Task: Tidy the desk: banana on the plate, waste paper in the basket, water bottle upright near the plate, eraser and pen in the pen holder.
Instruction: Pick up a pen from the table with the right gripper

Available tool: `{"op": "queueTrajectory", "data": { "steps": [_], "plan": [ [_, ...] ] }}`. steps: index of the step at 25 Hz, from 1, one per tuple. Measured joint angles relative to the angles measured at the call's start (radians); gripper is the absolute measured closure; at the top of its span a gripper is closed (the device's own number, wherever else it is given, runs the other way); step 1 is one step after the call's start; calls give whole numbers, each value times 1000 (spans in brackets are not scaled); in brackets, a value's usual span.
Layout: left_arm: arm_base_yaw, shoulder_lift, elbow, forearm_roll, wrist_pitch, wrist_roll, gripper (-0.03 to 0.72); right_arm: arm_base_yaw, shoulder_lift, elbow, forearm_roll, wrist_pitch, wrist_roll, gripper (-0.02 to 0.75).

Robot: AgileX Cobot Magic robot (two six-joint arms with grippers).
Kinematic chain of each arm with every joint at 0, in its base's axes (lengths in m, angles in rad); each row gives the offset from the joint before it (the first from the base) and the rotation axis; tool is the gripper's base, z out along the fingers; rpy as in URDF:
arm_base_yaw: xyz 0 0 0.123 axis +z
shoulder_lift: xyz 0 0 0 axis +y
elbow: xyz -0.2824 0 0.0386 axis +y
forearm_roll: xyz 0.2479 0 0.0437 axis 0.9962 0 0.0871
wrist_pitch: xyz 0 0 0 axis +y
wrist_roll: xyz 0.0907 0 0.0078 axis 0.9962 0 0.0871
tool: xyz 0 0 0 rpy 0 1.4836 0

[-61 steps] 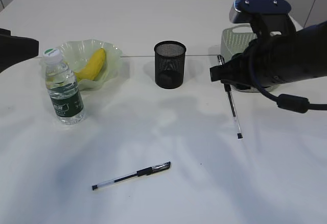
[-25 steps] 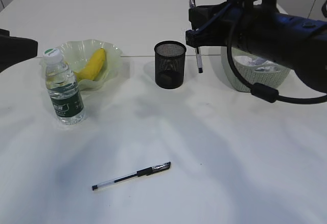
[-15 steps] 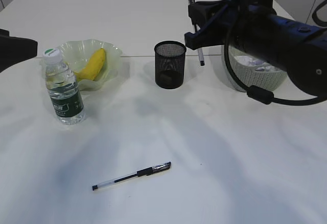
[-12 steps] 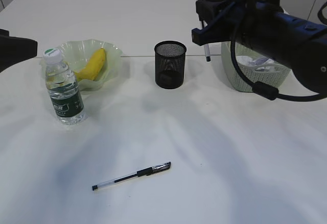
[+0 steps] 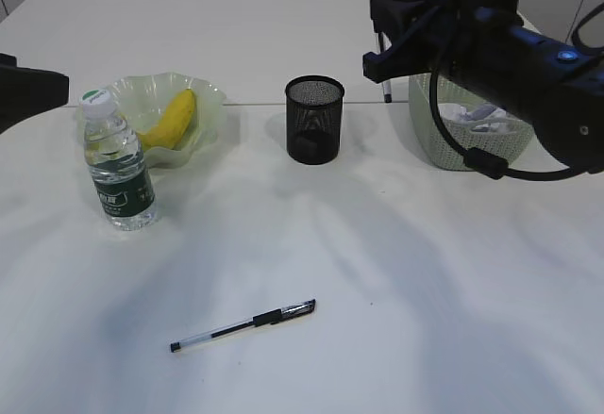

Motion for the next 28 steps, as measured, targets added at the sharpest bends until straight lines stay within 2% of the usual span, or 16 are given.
{"op": "queueTrajectory", "data": {
  "steps": [18,28],
  "plan": [
    [0,0,0,0,22,0,181,-10,209,-264,-165,-15,222,753],
    [0,0,0,1,44,0,182,-63,233,-281,-304,-11,321,753]
  ]
}}
